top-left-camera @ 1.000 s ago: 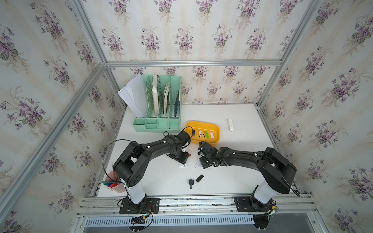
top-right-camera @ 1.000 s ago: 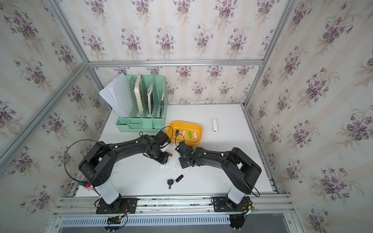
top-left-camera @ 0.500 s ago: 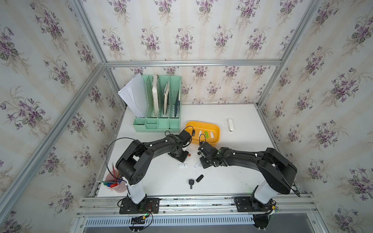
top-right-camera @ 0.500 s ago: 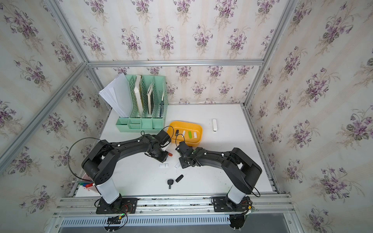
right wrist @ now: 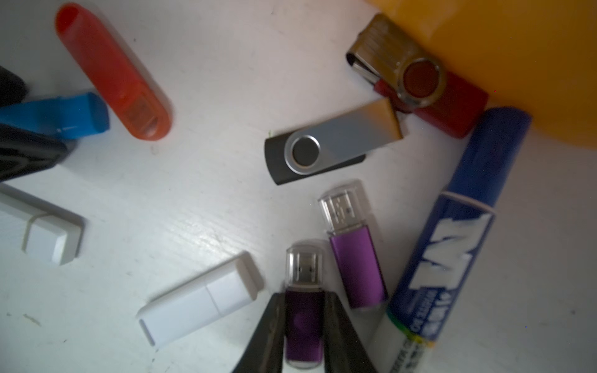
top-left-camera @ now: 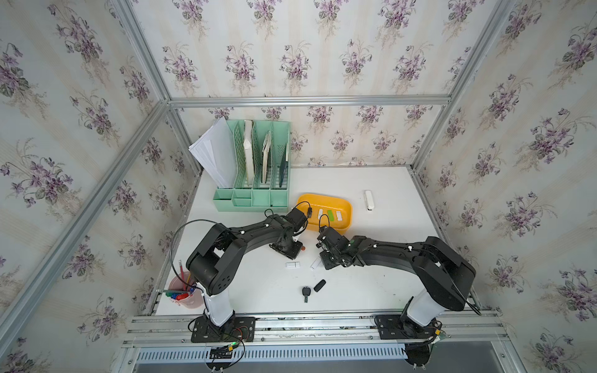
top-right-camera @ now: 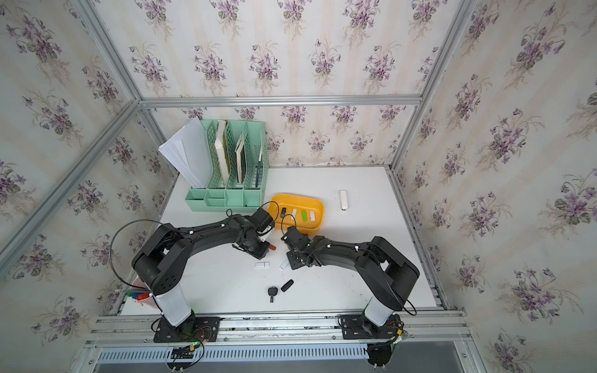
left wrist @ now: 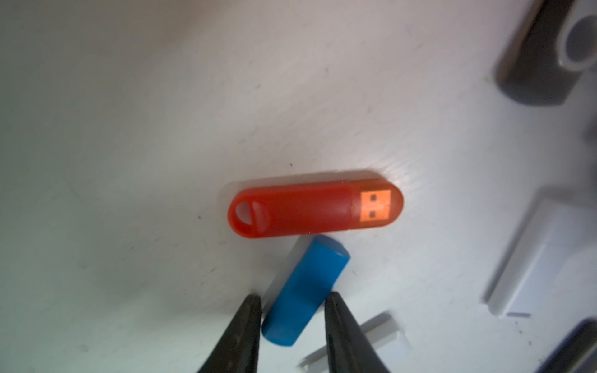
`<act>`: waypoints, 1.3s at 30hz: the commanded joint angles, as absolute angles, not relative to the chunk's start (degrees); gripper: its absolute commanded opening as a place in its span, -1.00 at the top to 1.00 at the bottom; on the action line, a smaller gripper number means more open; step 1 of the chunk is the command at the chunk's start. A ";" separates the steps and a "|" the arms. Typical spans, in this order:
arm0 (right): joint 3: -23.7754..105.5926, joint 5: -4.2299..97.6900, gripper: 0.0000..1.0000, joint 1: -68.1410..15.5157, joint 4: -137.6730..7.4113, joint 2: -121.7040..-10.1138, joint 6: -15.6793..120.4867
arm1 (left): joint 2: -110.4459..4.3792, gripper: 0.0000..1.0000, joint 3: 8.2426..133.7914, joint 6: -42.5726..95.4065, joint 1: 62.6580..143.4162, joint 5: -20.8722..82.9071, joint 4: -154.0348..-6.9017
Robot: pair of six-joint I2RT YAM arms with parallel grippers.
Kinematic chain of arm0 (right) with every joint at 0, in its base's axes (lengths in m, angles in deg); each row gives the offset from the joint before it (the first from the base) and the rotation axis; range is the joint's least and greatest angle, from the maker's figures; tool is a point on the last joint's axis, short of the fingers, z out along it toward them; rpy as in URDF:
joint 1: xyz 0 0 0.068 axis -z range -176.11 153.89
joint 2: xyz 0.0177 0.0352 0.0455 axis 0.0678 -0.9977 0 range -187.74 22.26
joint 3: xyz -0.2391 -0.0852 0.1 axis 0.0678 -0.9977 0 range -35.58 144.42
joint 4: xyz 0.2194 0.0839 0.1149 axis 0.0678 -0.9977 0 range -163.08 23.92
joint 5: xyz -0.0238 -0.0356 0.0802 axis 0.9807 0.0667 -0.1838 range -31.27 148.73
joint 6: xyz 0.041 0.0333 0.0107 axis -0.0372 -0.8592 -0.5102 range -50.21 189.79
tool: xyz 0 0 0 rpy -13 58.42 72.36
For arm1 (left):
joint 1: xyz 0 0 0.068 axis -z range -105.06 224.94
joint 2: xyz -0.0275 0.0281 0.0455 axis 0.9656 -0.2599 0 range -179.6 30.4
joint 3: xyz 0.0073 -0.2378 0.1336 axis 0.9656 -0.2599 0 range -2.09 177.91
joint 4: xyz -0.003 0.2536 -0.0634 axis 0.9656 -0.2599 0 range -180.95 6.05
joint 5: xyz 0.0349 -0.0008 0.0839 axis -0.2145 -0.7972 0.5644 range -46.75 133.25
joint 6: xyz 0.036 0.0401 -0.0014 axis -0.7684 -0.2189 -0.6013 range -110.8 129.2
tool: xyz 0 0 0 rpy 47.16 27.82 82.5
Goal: Put the usb flash drive into the storage box
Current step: Pick up the USB flash from the center of the board, then place the USB flash in the storage box.
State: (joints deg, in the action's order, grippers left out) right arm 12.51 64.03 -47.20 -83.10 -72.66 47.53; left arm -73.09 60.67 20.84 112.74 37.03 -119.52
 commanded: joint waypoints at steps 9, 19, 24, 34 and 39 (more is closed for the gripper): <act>11.71 60.57 0.55 -47.26 -87.99 -73.30 47.29 | -74.06 0.48 60.66 21.11 112.82 35.53 -120.86; 11.46 60.56 0.59 -47.24 -88.71 -72.15 47.21 | -74.19 0.54 60.11 21.41 112.81 35.73 -120.97; 11.79 60.90 0.59 -47.26 -89.89 -69.52 46.60 | -74.34 0.54 60.22 21.67 112.80 35.78 -121.00; 14.82 61.70 0.61 -47.26 -93.68 -64.64 46.21 | -74.13 0.54 58.92 22.20 112.72 35.95 -120.86; 20.11 62.78 0.60 -46.87 -97.68 -62.81 47.08 | -74.04 0.55 58.89 22.19 112.37 35.87 -121.32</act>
State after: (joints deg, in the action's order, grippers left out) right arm 17.56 61.36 -47.16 -94.57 -63.65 46.83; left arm -73.00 59.71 21.67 112.65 37.12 -118.54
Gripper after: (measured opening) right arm 0.211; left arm 0.230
